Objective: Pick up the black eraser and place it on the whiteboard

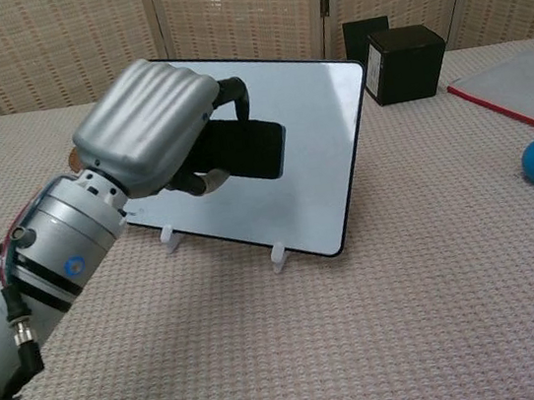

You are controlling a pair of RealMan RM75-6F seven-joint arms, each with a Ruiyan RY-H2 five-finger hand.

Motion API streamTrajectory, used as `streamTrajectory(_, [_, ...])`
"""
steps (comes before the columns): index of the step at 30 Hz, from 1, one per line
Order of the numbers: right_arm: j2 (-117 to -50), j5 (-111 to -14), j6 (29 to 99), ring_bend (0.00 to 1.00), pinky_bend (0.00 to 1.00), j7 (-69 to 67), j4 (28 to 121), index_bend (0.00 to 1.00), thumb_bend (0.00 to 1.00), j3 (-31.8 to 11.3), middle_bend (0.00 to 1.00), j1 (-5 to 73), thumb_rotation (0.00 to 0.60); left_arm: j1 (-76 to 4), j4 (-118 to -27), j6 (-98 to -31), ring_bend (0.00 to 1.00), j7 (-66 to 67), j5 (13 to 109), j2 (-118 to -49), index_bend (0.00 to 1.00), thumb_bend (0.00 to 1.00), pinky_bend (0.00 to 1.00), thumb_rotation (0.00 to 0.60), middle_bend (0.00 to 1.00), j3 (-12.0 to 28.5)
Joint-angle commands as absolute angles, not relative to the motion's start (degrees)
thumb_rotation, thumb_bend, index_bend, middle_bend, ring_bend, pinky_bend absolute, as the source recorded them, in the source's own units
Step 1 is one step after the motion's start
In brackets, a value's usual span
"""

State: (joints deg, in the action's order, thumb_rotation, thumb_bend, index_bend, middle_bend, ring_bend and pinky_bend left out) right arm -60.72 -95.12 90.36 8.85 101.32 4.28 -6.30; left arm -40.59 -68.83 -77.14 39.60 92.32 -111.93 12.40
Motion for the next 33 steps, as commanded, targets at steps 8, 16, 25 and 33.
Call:
streamTrajectory(8, [-59.24,-93.82,91.32,0.03,0.0,5.36,101.26,0.0,0.33,3.59,0.0,-6.61,0.6,-46.99,-57.84,-72.48,1.0,42.8,89.03,-120.19,0.71,0.39,1.0,0.6,1.0,16.46])
streamTrajectory(16, [-58.64,-93.13,91.12,0.03,0.0,3.87,101.14,0.0,0.33,3.32,0.0,-6.53,0.6,-48.34,-53.53,-71.29,1.0,42.18,87.06,-121.71,0.65,0.39,1.0,0.6,1.0,16.77])
streamTrajectory(25, [-58.8,-93.47,91.36,0.03,0.0,4.35,101.24,0.0,0.33,3.41,0.0,-6.72,0.6,-48.42,-54.28,-71.73,1.0,42.5,85.68,-121.68,0.39,0.39,1.0,0.6,1.0,16.49])
streamTrajectory(33, [-58.85,-94.22,92.0,0.03,0.0,4.33,101.1,0.0,0.33,3.62,0.0,-7.05,0.6,-47.68,-58.04,-71.87,1.0,45.46,84.5,-120.59,0.24,0.33,1.0,0.6,1.0,15.71])
